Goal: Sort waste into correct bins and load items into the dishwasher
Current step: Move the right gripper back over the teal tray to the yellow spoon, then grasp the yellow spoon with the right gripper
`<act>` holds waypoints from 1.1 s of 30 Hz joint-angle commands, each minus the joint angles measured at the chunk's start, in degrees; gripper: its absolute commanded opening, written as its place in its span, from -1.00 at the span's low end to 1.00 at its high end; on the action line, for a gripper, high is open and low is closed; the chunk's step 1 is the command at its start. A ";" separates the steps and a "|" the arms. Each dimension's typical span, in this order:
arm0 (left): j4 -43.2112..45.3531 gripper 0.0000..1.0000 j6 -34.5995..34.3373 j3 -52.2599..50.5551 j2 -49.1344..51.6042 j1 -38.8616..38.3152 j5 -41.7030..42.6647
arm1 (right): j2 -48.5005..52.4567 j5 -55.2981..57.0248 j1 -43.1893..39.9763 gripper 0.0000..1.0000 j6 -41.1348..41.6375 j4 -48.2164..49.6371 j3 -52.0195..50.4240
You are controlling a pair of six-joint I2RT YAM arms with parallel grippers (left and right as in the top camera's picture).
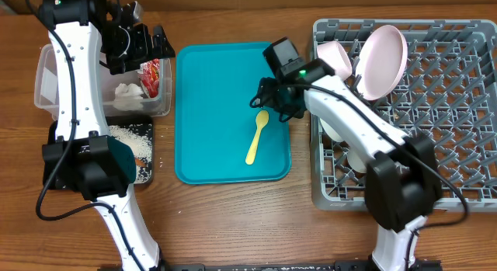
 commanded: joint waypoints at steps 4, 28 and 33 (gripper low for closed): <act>-0.50 1.00 -0.72 1.14 -0.61 -1.05 -2.91 | 6.32 -0.20 0.15 0.43 3.48 2.56 0.68; -1.25 1.00 -0.72 1.07 -0.59 -3.50 -4.04 | 12.00 -4.81 3.98 -0.51 8.11 3.13 -0.26; -1.25 1.00 -0.72 1.07 -0.59 -3.82 -4.15 | 12.00 -4.81 3.98 -0.81 8.07 3.19 -0.26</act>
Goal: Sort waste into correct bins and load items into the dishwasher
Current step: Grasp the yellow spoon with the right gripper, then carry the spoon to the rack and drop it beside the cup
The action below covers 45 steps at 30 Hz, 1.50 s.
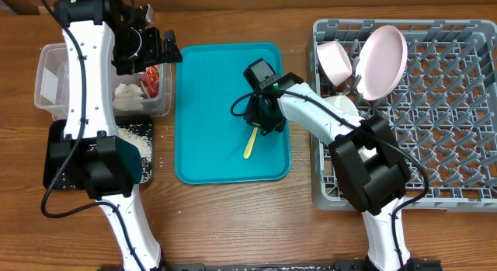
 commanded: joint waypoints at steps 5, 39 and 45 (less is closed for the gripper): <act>-0.11 1.00 -0.76 1.07 -0.61 -0.42 -0.52 | 2.25 0.66 0.11 -0.92 -0.57 0.04 -0.24; 0.63 1.00 -0.76 1.07 -0.59 -0.42 -0.55 | -20.50 14.95 -33.44 -0.92 4.76 -43.87 25.16; 0.63 1.00 -0.76 1.07 -0.59 -0.42 -0.55 | -20.50 17.42 -38.05 -0.92 6.05 -36.46 13.20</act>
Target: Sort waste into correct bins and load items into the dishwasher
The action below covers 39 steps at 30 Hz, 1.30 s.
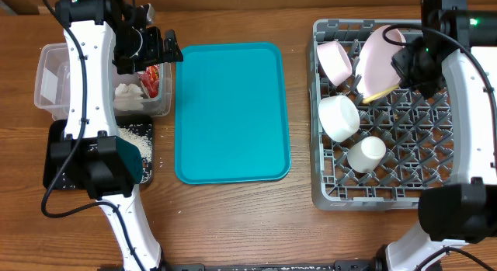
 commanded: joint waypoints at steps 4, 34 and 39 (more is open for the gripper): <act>0.11 1.00 -0.76 1.07 -0.59 -0.44 -0.35 | 0.22 1.81 -2.54 -0.92 3.67 7.13 -11.47; 0.11 1.00 -0.79 1.07 -0.59 -0.44 -0.35 | -24.46 -7.26 -3.80 1.00 -28.11 -11.47 12.83; 0.11 1.00 -0.76 1.07 -0.59 -0.44 -0.35 | -33.14 -4.90 -3.80 1.00 -28.96 -11.45 12.83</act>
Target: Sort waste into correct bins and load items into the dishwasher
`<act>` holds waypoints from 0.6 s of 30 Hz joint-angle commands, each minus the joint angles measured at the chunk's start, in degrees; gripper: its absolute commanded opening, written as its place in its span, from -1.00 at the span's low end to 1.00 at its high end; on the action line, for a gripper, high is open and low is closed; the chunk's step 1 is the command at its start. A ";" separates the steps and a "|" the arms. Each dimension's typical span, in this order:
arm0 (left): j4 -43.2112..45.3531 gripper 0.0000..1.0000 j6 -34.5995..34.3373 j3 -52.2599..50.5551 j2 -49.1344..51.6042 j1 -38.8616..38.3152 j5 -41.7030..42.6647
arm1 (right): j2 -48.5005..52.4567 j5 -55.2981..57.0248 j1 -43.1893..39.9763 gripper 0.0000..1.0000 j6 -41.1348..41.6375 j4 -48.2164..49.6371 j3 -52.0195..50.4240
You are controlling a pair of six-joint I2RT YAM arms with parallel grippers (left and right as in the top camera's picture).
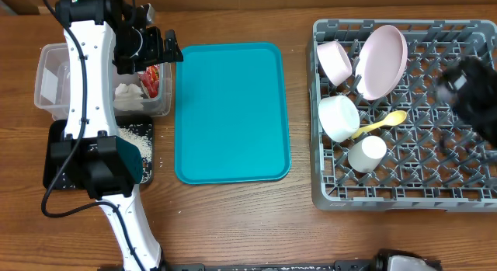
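Observation:
The yellow spoon (378, 125) lies across the grey dishwasher rack (435, 189), just right of the white bowl (339, 118) and above the white cup (366, 153). A pink bowl (335, 61) and a pink plate (382, 61) stand at the rack's back left. My right gripper (468, 99) is a dark blur over the rack's right side, apart from the spoon; its jaws cannot be made out. My left gripper (169, 50) hangs open at the right edge of the clear bin (54, 85) and holds nothing.
The teal tray (231, 112) sits bare between bin and rack. The clear bin holds crumpled white paper (128, 91) and a red wrapper (151, 78). In front of it is a black container (136, 139) with white grains.
The spoon, held over the rack by the pink plate, now lies loose on the rack beside the white bowl. My right gripper has moved off to the rack's right side. The left arm is unchanged.
My right gripper first stood at the head of the spoon on the tray while the left was over the bin. Then it was down on the spoon. Then it held the spoon over the rack, leaving the tray bare. Now the spoon rests in the rack.

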 commanded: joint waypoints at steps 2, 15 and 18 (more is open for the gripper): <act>0.13 1.00 -0.76 1.07 -0.61 -0.44 -0.35 | -5.27 3.98 -0.11 1.00 -3.52 0.07 0.46; 0.13 1.00 -0.76 1.07 -0.59 -0.44 -0.35 | -27.74 12.17 -0.07 1.00 -3.08 6.97 -16.61; 0.13 0.99 -0.79 1.07 -0.59 -0.44 -0.35 | -33.53 10.97 -0.04 1.00 -3.08 17.55 -29.53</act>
